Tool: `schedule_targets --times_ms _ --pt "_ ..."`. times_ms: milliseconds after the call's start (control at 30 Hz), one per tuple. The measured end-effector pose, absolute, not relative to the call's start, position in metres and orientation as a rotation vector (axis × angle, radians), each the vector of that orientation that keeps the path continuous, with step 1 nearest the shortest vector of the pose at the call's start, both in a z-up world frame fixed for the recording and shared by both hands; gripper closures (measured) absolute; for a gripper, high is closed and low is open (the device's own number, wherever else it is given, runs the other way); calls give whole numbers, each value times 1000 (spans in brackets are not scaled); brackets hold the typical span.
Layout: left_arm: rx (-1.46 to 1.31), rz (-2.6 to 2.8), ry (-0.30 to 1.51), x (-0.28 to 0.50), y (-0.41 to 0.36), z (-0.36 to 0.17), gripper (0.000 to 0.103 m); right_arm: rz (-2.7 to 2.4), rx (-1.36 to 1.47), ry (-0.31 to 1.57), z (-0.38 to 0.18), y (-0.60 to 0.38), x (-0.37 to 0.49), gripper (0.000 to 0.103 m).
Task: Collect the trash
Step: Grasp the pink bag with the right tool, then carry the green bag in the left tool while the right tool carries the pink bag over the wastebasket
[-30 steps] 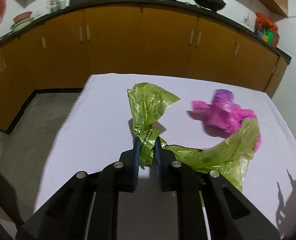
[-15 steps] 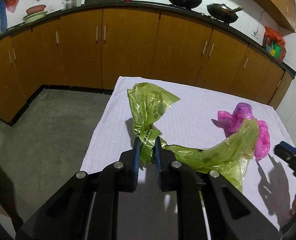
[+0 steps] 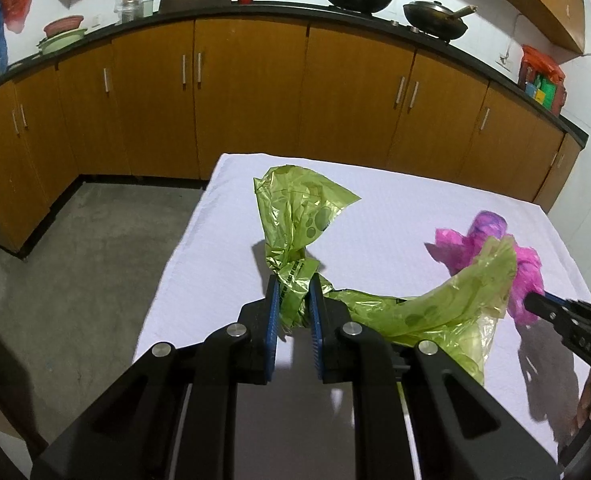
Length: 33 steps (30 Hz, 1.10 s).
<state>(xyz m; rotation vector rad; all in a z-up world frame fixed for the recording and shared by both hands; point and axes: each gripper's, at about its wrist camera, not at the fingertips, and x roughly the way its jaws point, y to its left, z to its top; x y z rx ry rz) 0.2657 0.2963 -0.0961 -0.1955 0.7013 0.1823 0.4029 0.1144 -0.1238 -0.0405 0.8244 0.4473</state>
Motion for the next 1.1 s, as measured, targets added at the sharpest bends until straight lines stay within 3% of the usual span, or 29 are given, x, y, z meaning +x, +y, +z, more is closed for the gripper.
schedule_targets --times_ms 1100 --pt "-54 -184 613 219 77 -20 88 66 161 587 -20 -165 192 91"
